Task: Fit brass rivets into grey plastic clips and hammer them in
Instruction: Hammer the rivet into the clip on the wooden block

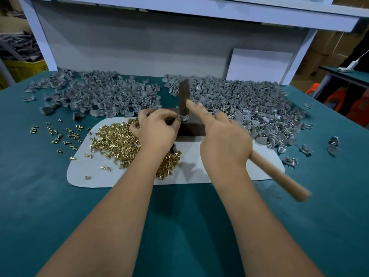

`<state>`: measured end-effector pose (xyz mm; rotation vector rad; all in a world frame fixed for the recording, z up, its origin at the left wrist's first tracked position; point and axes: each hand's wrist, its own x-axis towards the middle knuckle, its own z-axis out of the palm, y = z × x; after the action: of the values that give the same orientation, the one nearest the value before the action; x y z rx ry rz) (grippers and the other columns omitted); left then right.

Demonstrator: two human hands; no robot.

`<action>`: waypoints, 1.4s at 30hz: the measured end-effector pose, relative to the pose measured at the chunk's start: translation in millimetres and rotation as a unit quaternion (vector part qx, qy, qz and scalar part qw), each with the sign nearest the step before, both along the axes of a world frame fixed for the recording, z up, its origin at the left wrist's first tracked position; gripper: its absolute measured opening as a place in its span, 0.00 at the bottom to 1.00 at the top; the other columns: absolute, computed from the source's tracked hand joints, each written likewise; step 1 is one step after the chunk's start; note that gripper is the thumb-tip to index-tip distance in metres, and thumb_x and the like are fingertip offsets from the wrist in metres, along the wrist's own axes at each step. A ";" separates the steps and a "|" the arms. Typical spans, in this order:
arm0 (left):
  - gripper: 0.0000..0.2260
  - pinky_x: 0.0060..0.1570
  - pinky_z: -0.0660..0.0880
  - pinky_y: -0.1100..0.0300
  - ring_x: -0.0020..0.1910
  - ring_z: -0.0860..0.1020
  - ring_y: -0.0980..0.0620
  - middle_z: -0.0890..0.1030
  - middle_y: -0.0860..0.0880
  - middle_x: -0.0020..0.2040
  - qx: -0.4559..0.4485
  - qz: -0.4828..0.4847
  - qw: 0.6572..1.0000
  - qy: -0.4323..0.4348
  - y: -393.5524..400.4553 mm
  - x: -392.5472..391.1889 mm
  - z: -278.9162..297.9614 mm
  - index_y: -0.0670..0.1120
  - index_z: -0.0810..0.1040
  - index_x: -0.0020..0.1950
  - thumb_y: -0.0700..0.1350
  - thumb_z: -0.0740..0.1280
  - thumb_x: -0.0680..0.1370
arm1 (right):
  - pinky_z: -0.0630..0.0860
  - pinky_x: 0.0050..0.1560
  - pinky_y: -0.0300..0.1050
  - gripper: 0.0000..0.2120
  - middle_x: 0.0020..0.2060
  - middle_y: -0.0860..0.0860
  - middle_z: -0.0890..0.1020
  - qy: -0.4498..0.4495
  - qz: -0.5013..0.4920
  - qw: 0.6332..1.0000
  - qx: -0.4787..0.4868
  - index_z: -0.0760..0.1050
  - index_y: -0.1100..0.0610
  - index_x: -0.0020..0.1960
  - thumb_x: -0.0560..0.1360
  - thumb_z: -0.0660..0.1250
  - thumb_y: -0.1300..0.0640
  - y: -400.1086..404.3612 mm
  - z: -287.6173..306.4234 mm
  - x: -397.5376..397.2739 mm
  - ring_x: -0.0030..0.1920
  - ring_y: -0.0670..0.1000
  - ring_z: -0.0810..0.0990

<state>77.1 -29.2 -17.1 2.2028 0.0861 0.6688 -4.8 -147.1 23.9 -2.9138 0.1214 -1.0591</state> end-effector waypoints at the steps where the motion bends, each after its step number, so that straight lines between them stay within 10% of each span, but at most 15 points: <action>1: 0.02 0.60 0.52 0.51 0.67 0.62 0.55 0.73 0.67 0.42 -0.005 0.003 1.000 0.003 -0.8 -0.3 0.6 0.58 0.83 0.46 0.54 0.72 0.74 | 0.61 0.36 0.46 0.34 0.49 0.49 0.78 0.015 -0.005 1.000 0.003 0.56 0.37 0.74 0.76 0.62 0.63 -2.5 -1.4 1.9 0.44 0.55 0.76; 42: 0.06 0.62 0.52 0.50 0.69 0.60 0.54 0.74 0.67 0.48 -0.069 -0.059 0.993 0.072 3.3 0.7 5.8 0.61 0.77 0.40 0.52 0.67 0.77 | 0.62 0.31 0.46 0.37 0.52 0.56 0.71 0.038 -0.061 0.995 0.073 0.54 0.40 0.75 0.74 0.65 0.64 -23.6 -14.3 14.3 0.35 0.53 0.69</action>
<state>77.8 -25.9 -11.3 2.1017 0.0737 0.4242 9.4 -170.6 9.7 -2.8450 0.3689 -0.9128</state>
